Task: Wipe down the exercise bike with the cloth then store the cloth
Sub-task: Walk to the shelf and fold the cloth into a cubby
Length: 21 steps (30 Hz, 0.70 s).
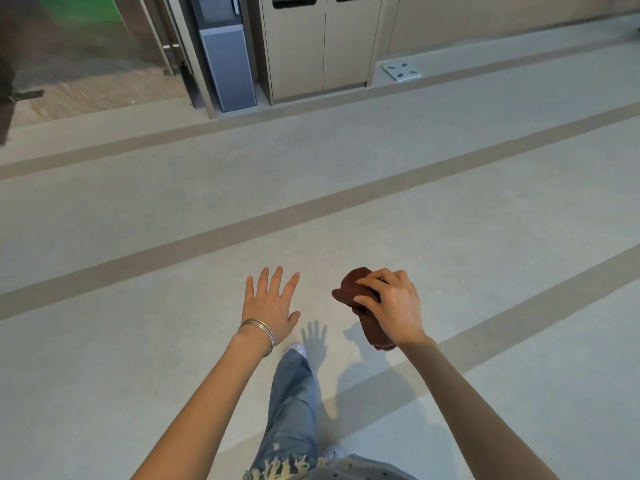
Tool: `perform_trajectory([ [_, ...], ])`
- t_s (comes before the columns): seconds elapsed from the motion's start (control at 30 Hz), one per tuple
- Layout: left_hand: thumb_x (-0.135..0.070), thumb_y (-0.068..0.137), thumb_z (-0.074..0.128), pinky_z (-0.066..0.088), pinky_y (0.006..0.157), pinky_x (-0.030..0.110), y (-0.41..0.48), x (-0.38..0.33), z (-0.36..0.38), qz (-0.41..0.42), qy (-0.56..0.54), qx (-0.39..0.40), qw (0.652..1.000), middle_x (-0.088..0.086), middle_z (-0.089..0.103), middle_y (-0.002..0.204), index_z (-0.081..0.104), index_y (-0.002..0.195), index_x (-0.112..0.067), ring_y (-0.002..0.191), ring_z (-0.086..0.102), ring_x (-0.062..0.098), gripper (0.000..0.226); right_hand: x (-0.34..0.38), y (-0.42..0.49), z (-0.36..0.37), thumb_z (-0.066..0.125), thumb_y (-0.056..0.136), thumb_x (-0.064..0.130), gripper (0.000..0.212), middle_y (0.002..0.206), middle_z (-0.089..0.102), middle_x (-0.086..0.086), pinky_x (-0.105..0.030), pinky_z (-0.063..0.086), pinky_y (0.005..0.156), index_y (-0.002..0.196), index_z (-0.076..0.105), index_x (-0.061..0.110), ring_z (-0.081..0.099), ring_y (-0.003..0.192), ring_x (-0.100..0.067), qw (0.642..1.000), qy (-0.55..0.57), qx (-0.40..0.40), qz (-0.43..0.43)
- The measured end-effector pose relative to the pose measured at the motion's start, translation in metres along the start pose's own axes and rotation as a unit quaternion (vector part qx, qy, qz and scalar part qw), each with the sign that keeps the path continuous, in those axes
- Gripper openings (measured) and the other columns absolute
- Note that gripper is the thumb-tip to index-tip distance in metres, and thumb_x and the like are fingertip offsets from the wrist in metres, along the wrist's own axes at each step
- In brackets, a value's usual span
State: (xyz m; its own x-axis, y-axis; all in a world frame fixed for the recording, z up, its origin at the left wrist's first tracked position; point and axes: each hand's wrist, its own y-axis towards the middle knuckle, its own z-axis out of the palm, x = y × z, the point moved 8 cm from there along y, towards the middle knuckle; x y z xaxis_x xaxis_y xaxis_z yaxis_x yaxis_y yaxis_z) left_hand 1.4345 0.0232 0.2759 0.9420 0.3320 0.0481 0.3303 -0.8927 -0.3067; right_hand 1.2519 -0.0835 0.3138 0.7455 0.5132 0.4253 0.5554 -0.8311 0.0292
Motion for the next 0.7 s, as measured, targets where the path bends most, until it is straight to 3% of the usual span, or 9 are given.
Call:
perform_trajectory([
  [0.23, -0.051, 0.093, 0.036, 0.003, 0.115, 0.051, 0.118, 0.031, -0.060, 0.042, -0.022, -0.050, 0.998, 0.006, 0.001, 0.158, -0.004, 0.146, -0.029, 0.144, -0.002, 0.032, 0.071, 0.014, 0.120, -0.017, 0.076, 0.073, 0.032, 0.026, 0.103, 0.064, 0.012, -0.037, 0.043, 0.082, 0.098, 0.071, 0.029, 0.048, 0.097, -0.020, 0.997, 0.072, -0.027, 0.022],
  [0.4, -0.049, 0.092, 0.037, 0.003, 0.115, 0.051, 0.187, 0.054, -0.094, 0.079, -0.012, -0.078, 0.994, 0.007, 0.006, 0.157, -0.001, 0.147, -0.028, 0.144, 0.001, 0.032, 0.070, 0.029, 0.193, -0.022, 0.078, 0.069, 0.028, 0.024, 0.097, 0.064, 0.012, -0.032, 0.041, 0.078, 0.092, 0.072, 0.031, 0.048, 0.095, -0.019, 0.995, 0.072, -0.065, 0.030],
  [0.6, -0.047, 0.091, 0.040, 0.005, 0.116, 0.051, 0.245, 0.079, -0.109, 0.081, -0.016, -0.069, 0.994, 0.007, 0.008, 0.157, 0.004, 0.147, -0.027, 0.144, 0.001, 0.031, 0.069, 0.038, 0.252, -0.017, 0.081, 0.061, 0.020, 0.027, 0.089, 0.066, 0.009, -0.039, 0.045, 0.073, 0.086, 0.073, 0.027, 0.051, 0.088, -0.023, 0.993, 0.066, -0.090, 0.022],
  [0.7, -0.047, 0.091, 0.040, 0.006, 0.115, 0.051, 0.274, 0.089, -0.106, 0.074, -0.017, -0.057, 0.995, 0.007, 0.007, 0.157, 0.005, 0.147, -0.026, 0.144, 0.002, 0.032, 0.069, 0.033, 0.285, -0.005, 0.080, 0.063, 0.023, 0.027, 0.091, 0.065, 0.010, -0.034, 0.044, 0.073, 0.089, 0.073, 0.029, 0.049, 0.088, -0.020, 0.995, 0.059, -0.073, 0.029],
])
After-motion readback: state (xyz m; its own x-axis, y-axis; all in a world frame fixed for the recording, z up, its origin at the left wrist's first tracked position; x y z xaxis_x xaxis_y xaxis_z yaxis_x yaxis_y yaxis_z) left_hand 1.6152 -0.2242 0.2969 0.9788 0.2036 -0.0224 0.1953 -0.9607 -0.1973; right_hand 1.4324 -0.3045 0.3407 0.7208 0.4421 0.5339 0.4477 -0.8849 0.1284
